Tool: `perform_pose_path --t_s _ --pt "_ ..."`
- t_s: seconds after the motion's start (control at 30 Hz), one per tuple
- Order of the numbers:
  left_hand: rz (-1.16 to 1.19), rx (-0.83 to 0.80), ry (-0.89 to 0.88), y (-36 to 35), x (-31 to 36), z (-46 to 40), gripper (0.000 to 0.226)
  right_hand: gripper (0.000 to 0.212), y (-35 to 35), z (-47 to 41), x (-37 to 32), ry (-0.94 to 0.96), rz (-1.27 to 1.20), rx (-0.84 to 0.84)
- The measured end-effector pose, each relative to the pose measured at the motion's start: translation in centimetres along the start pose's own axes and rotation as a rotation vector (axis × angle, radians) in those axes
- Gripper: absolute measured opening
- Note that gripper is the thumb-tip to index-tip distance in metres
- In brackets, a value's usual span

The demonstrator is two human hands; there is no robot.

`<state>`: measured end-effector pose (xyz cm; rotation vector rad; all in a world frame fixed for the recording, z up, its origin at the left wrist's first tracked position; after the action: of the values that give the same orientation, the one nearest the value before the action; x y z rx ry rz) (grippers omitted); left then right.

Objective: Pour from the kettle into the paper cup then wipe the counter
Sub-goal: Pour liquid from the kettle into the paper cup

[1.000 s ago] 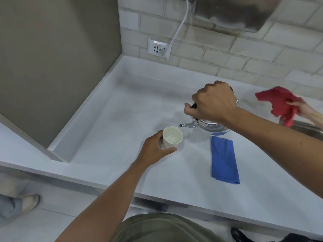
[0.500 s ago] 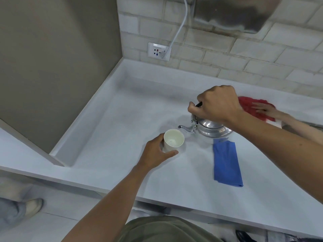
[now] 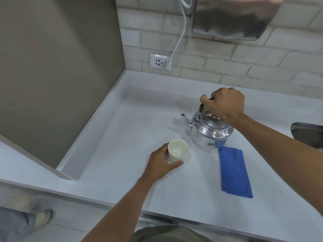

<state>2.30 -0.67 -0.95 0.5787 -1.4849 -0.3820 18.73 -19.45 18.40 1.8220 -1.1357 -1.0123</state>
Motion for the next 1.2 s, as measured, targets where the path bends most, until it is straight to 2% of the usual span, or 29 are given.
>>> perform_pose_path --t_s 0.23,0.93,1.2 --pt "-0.019 -0.009 0.012 0.1 0.1 -0.3 0.065 0.052 -1.4 -2.6 1.9 -0.126 -0.040 0.021" --pt "-0.018 -0.011 -0.004 -0.1 0.0 -0.9 0.064 0.056 -5.4 -7.0 6.0 -0.150 0.100 -0.128" --pt "-0.020 -0.006 -0.004 -0.1 -0.1 -0.9 0.067 0.055 -7.0 -6.4 7.5 -0.186 0.047 -0.124"
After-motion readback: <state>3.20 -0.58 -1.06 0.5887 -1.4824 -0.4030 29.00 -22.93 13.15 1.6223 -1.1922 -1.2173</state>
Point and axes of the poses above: each hand's wrist, its own z-axis away from the middle knuckle, its own y-axis out of the back of the hand, x = y × z, the point moved 3 cm from there along -z, towards the middle knuckle, and after that the axes turned 10 degrees about -z, right-handed, at the moved point
